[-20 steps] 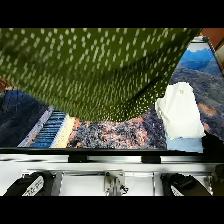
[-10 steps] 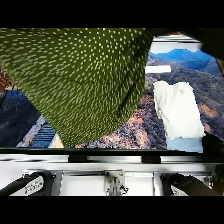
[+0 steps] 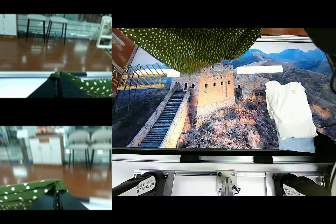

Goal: Fold the shirts.

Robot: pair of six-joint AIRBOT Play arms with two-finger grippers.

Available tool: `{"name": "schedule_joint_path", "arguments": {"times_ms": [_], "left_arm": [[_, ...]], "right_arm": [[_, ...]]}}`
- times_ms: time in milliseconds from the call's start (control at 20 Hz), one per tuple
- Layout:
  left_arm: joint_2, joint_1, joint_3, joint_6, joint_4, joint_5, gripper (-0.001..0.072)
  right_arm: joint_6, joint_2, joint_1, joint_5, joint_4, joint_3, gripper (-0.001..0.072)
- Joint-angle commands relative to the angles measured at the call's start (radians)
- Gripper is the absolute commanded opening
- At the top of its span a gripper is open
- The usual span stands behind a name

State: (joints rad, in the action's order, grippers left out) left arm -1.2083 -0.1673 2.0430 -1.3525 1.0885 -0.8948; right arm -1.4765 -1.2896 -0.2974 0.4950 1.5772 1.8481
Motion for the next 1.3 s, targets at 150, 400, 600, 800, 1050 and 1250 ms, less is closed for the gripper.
{"name": "schedule_joint_path", "arguments": {"times_ms": [150, 400, 600, 800, 1050, 1250], "left_arm": [[0.012, 0.000, -0.235, 0.032, 0.093, -0.504, 0.0018], [0.054, 0.002, -0.681, 0.037, 0.117, -0.560, 0.0018], [0.161, 0.002, -0.801, 0.029, 0.116, -0.563, 0.0018], [0.306, 0.002, -0.870, -0.013, 0.117, -0.595, 0.0018], [0.406, 0.002, -0.978, -0.013, 0.117, -0.621, 0.0018], [0.402, 0.002, -0.975, -0.013, 0.114, -0.488, 0.0018]], "right_arm": [[-0.001, 0.029, 0.014, 0.848, 0.125, -0.161, 0.0066], [-0.055, 0.058, -0.034, 0.942, 0.248, -0.555, 0.0065], [-0.058, 0.151, -0.137, 0.950, 0.251, -0.776, 0.0066], [-0.021, 0.201, -0.212, 0.946, 0.251, -0.837, 0.0066], [0.014, 0.211, -0.277, 0.953, 0.256, -0.837, 0.0067], [-0.021, 0.211, -0.286, 0.949, 0.138, -0.836, 0.0067]]}}
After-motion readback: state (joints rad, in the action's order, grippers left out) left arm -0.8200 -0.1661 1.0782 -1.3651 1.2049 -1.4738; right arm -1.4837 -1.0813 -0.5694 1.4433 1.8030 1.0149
